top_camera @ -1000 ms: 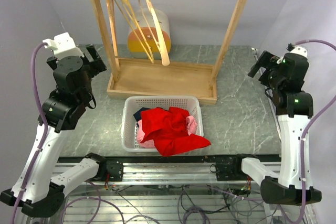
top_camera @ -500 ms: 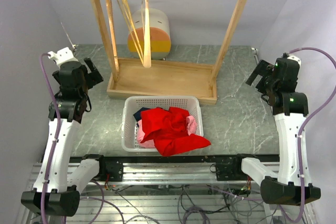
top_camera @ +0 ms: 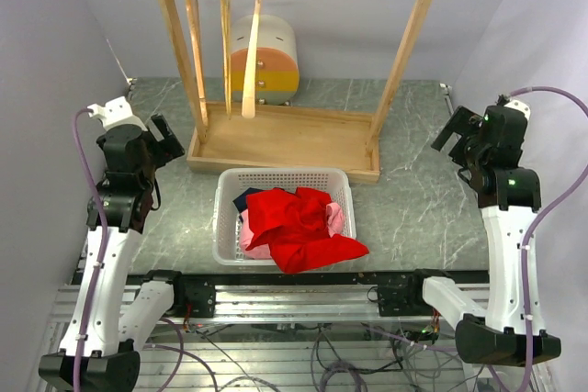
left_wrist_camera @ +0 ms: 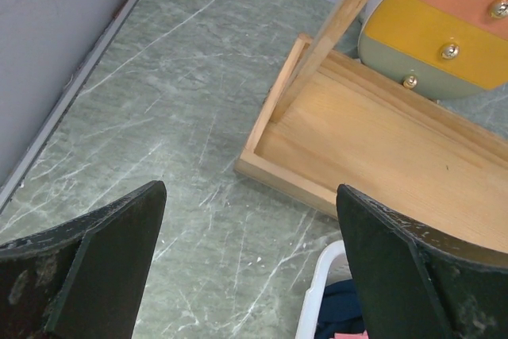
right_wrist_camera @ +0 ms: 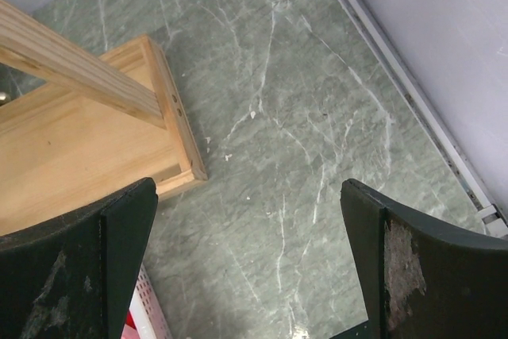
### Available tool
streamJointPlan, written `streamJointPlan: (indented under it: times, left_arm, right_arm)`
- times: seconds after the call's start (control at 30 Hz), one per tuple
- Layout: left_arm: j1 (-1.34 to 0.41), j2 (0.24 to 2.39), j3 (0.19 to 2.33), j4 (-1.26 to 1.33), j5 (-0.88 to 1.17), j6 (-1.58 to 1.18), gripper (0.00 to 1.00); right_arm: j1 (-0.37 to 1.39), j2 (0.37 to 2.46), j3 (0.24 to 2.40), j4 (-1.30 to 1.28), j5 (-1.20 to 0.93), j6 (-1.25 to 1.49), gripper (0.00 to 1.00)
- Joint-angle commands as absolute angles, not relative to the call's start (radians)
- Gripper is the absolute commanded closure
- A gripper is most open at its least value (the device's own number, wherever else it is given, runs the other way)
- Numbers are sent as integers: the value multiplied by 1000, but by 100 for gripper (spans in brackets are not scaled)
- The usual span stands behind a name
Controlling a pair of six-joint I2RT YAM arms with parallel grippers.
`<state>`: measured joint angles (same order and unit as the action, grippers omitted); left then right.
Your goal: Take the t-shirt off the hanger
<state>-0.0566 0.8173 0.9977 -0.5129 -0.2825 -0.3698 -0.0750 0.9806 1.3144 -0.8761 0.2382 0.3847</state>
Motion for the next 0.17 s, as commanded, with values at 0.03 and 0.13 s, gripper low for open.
streamJointPlan:
  times: [0.03,0.13]
  left_arm:
    - [-51,798,987,-468,-248,-362,1]
    - [-51,801,986,-465,-243,-363,1]
  right_arm:
    - [-81,965,1315,-870,275,392,0]
    - [-81,958,1307,-861,269,392,1]
